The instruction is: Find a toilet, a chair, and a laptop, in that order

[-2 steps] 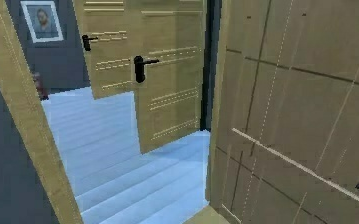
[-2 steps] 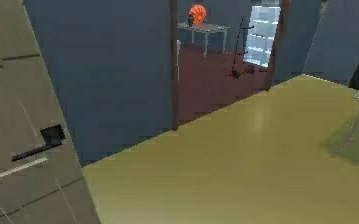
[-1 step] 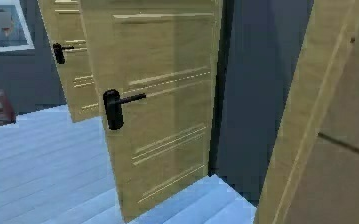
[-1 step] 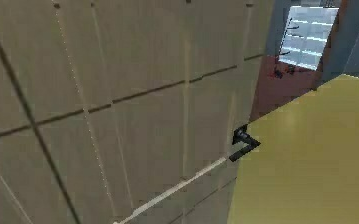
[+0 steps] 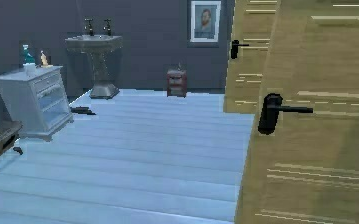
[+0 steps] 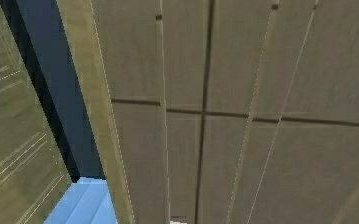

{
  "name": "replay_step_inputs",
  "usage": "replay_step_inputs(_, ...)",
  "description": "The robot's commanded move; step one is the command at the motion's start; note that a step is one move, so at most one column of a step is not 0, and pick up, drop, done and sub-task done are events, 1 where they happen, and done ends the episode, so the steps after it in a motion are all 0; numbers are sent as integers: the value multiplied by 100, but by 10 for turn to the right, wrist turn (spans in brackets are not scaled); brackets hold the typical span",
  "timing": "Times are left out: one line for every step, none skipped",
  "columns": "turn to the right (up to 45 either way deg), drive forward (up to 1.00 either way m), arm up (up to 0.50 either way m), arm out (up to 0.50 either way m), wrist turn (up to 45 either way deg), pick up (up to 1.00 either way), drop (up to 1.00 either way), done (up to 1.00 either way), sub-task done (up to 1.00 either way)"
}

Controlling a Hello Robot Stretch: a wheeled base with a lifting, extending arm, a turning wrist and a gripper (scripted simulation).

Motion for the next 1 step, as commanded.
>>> replay_step_inputs(-150,0,0,0,0,0,0,0,0)
